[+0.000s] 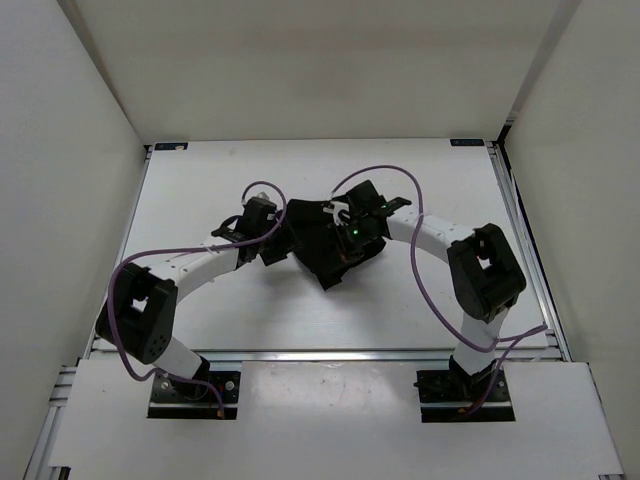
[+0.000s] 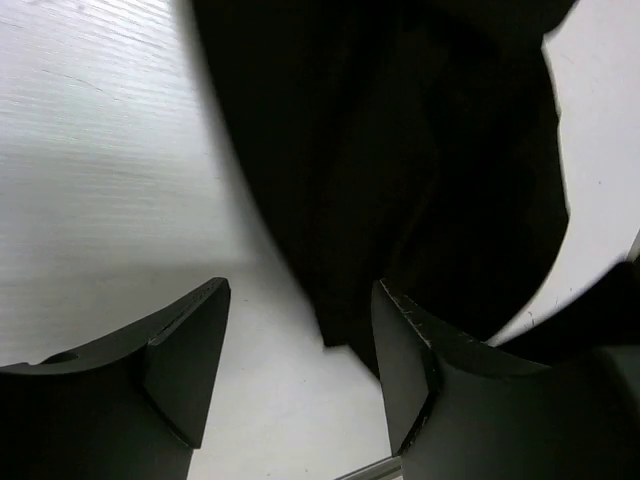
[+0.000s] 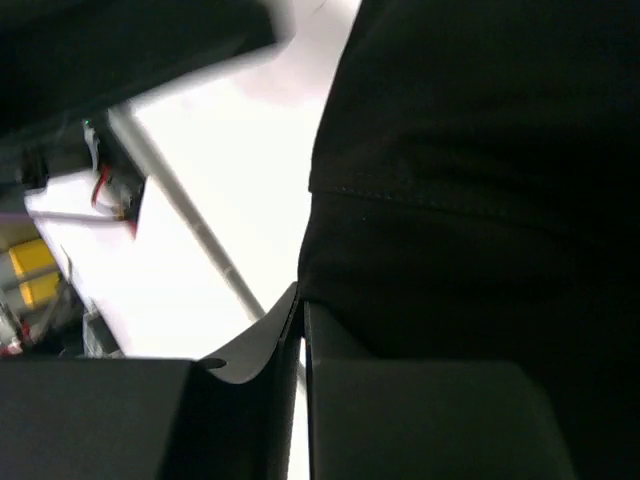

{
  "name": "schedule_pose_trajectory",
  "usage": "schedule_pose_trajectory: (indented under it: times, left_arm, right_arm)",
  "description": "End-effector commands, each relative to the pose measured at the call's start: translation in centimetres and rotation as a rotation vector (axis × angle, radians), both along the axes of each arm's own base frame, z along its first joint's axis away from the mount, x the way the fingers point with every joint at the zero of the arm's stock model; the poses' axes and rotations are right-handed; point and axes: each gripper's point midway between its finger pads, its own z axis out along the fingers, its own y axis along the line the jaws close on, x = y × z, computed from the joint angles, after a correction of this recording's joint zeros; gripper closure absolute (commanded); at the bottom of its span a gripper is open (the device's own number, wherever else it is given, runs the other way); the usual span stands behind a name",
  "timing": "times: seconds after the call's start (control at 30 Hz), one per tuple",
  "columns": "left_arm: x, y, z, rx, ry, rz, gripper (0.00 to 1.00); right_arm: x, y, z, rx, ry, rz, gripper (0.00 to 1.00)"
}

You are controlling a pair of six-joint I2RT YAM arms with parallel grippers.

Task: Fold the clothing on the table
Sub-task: Flatten the skirt out

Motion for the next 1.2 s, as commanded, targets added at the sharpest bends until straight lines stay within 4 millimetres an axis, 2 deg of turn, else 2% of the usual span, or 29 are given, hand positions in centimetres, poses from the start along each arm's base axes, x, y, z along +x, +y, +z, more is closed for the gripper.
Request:
schedule_pose_trajectory:
  times: [0.0, 0.03, 0.07, 0.13, 0.17, 0.23, 0.33, 0.43, 0.57, 0.63, 0.67, 0.7, 0.73, 0.8, 0.83, 0.87, 0.9, 0.97, 1.0, 1.03, 1.07, 1.13, 1.17]
  left_arm:
    - [0.5, 0.6, 1.7, -0.037, -0.045, 0.012, 0.3]
    - [0.4, 0.8, 1.7, -0.039, -0.044, 0.018, 0.3]
    - [0.3, 0.8, 1.9, -0.045, -0.047, 0.019, 0.3]
    - [-0.2, 0.4, 1.9, -0.056, -0.047, 0.012, 0.3]
    - [-0.4, 0.4, 2.0, -0.069, -0.041, 0.023, 0.3]
    - [-1.2, -0.5, 2.2, -0.093, -0.041, 0.015, 0.33]
    - [-3.1, -1.4, 1.7, -0.122, -0.034, 0.005, 0.4]
    - [-4.8, -2.3, 0.6, -0.15, -0.002, 0.014, 0.38]
    - [-5.1, -2.3, -1.8, -0.137, 0.026, 0.036, 0.36]
    - [-4.6, -2.7, -2.3, -0.142, 0.02, 0.045, 0.36]
    - [-4.1, -2.9, -2.6, -0.141, 0.017, 0.04, 0.38]
    - [-4.0, -3.0, -3.1, -0.137, 0.029, 0.046, 0.4]
    - [-3.9, -3.0, -3.6, -0.121, 0.034, 0.049, 0.42]
    - [-2.7, -3.7, -4.0, -0.116, 0.023, 0.046, 0.5]
    - [-2.1, -4.0, -3.7, -0.122, 0.014, 0.051, 0.64]
    - [-1.8, -4.3, -3.9, -0.129, 0.009, 0.051, 0.91]
    - [-1.1, -4.3, -3.8, -0.13, 0.004, 0.058, 1.0]
    - [-0.4, -5.7, -2.2, -0.147, -0.03, 0.031, 1.0]
    - [0.0, -7.0, -0.5, -0.153, -0.063, -0.006, 1.0]
    - [1.0, -8.3, 1.9, -0.175, -0.117, -0.033, 1.0]
    - [0.7, -9.7, 2.9, -0.195, -0.125, -0.078, 1.0]
    - [1.7, -14.1, 8.2, -0.313, -0.179, -0.208, 1.0]
    - [0.9, -15.8, 10.0, -0.377, -0.167, -0.28, 1.0]
  right_arm:
    - [-2.7, -0.3, 1.7, 0.015, 0.023, 0.073, 0.92]
    - [-2.4, -1.0, 1.8, -0.002, 0.015, 0.055, 0.85]
    - [-2.1, -1.3, 1.7, -0.01, 0.023, 0.035, 0.81]
    - [-0.5, -2.8, 3.8, 0.029, -0.013, -0.037, 0.73]
    - [-0.3, -3.4, 3.7, 0.023, -0.008, -0.067, 0.72]
    - [1.7, -5.4, 5.0, 0.007, -0.071, -0.154, 0.71]
    - [3.9, -8.9, 4.4, -0.089, -0.128, -0.254, 0.71]
    - [5.8, -11.2, 5.1, -0.123, -0.167, -0.313, 0.72]
    - [6.6, -12.6, 5.6, -0.131, -0.172, -0.365, 0.72]
    - [6.4, -12.9, 6.3, -0.13, -0.188, -0.377, 0.72]
    - [6.3, -12.9, 7.0, -0.12, -0.214, -0.372, 0.72]
    - [6.0, -13.5, 6.3, -0.147, -0.198, -0.376, 0.72]
    - [6.2, -13.5, 7.1, -0.144, -0.235, -0.372, 0.72]
    - [5.9, -14.4, 7.0, -0.173, -0.228, -0.388, 0.72]
    - [5.8, -14.6, 7.2, -0.18, -0.234, -0.383, 0.71]
    - [5.5, -15.0, 7.4, -0.18, -0.236, -0.392, 0.72]
    - [5.2, -15.3, 7.4, -0.19, -0.237, -0.401, 0.72]
    - [4.9, -16.0, 7.6, -0.198, -0.254, -0.414, 0.72]
    - [4.5, -16.6, 7.4, -0.213, -0.249, -0.436, 0.72]
    - [4.4, -17.1, 6.8, -0.241, -0.25, -0.446, 0.72]
    - [4.3, -18.1, 6.9, -0.257, -0.251, -0.484, 0.72]
    - [4.2, -20.1, 5.9, -0.318, -0.242, -0.55, 0.72]
    - [4.1, -21.0, 5.4, -0.327, -0.225, -0.585, 0.72]
